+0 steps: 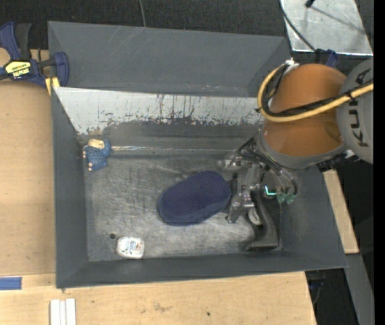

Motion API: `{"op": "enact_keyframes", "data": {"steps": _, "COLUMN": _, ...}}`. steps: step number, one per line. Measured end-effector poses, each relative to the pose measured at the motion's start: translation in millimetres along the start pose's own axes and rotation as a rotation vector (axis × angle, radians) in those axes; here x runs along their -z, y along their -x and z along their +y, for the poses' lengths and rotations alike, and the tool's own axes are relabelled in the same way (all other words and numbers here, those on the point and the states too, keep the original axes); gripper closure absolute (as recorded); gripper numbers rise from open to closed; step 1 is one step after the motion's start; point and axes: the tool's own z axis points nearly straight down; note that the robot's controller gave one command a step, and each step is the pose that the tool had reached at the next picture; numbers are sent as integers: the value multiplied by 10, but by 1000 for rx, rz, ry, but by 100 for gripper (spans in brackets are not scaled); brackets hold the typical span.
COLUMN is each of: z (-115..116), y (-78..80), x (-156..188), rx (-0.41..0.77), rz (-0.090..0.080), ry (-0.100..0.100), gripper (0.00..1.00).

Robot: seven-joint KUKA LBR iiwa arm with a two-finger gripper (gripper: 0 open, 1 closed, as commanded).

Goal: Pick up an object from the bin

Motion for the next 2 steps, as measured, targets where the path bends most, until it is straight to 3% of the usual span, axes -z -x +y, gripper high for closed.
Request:
{"op": "enact_keyframes", "data": {"steps": 1, "z": 254, "y": 350, "x": -1079, "rx": 151, "rz": -26, "ry": -2, "gripper": 0}}
{"op": "enact_keyframes", "data": {"steps": 2, "z": 262, "y": 394, "x": -1021, "rx": 150, "rz": -43, "ry": -1, "gripper": 100}}
